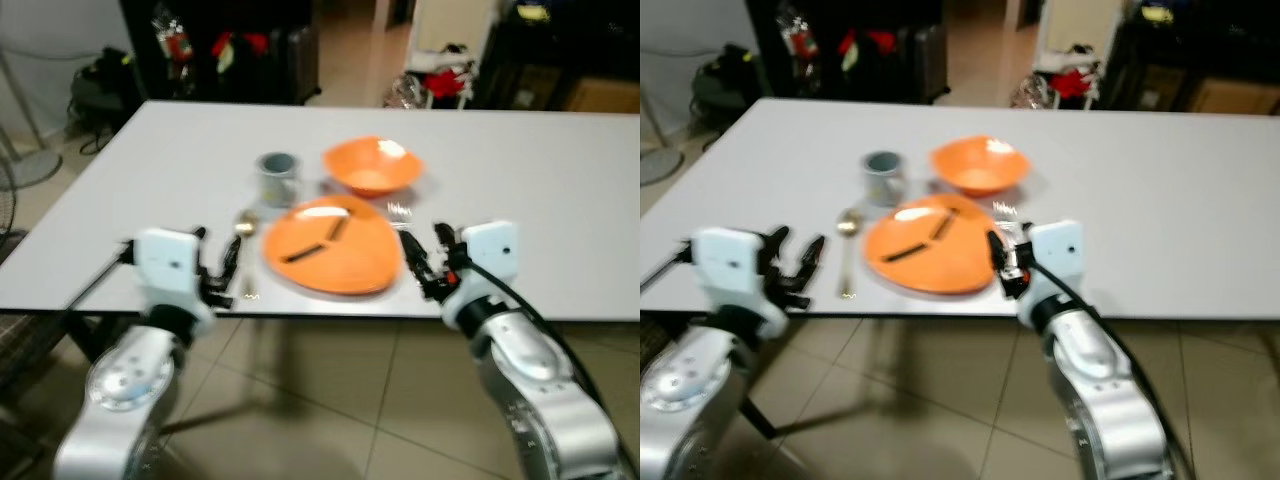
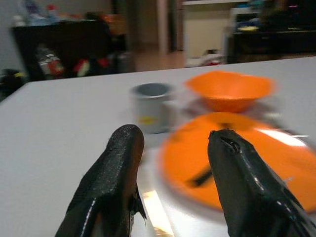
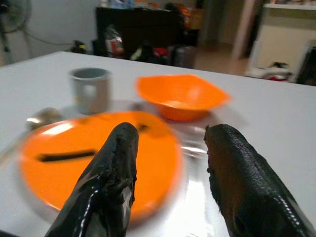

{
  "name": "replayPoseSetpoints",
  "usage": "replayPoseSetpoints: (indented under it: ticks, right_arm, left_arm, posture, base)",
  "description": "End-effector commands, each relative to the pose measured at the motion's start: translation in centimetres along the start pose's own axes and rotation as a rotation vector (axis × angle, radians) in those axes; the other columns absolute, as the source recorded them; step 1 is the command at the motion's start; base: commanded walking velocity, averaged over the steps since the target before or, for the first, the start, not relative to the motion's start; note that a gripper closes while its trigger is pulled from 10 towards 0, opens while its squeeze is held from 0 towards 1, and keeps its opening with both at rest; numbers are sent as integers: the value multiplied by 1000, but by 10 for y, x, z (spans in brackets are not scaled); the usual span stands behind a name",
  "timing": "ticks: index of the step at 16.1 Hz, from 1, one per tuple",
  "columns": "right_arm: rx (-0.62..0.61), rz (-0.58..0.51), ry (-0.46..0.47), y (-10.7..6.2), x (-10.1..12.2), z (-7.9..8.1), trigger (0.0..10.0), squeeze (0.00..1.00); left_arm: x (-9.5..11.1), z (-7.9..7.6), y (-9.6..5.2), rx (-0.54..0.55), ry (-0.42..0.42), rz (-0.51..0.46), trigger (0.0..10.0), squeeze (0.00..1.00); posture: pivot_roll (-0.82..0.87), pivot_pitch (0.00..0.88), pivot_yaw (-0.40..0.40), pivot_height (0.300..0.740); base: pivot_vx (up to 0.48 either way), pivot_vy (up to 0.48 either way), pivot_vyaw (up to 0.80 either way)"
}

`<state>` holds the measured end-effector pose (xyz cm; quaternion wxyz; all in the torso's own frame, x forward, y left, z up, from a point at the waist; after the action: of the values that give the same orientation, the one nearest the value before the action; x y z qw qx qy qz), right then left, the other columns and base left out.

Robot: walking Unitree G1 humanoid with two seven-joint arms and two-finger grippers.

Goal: Setting the table

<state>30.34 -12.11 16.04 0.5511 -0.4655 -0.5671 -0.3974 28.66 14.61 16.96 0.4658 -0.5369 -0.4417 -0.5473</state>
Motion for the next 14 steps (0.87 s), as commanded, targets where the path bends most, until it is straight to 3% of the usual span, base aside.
replayPoseSetpoints:
  ticks: [1, 2, 5, 12, 14]
  right_arm:
    - [42, -13, -16, 1, 2, 7, 10000, 0]
    - [97, -18, 5, 1, 1, 16, 10000, 0]
    - [161, -7, 17, 1, -2, 26, 10000, 0]
    - [201, 18, 94, 8, -11, 35, 10000, 0]
    - [159, 27, 115, 9, -13, 30, 10000, 0]
  left_arm:
    - [5, 8, 0, 28, 37, -16, 10000, 0]
    - [4, 6, -2, 19, 69, -15, 10000, 0]
    - [8, 8, 1, 63, 58, -25, 10000, 0]
    - [1, 14, 2, 45, 92, 13, 10000, 0]
    - [-1, 14, 1, 52, 50, 17, 10000, 0]
  posture:
    - [-85, 0, 33, 740]
    - [-76, 0, 38, 740]
    - [-70, 0, 49, 740]
    - [-44, 0, 55, 740]
    - [-47, 0, 56, 740]
  base:
    - [0, 0, 800]
    - [0, 0, 800]
    - [0, 0, 800]
    - [0, 0, 800]
    - [0, 0, 800]
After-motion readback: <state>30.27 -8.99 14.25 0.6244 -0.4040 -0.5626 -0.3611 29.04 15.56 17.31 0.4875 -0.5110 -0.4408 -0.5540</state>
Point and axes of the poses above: a point about 5 cm out from each wrist's last joint towards the gripper, its own y axis pointing out of the wrist towards the gripper, its own x axis along the axis of the wrist's last joint, z = x × y, the point moved 6 cm from there along y, pointing out of the wrist towards the gripper, and after that the axes turned 2 degrees about -y, right-handed, at the moved point
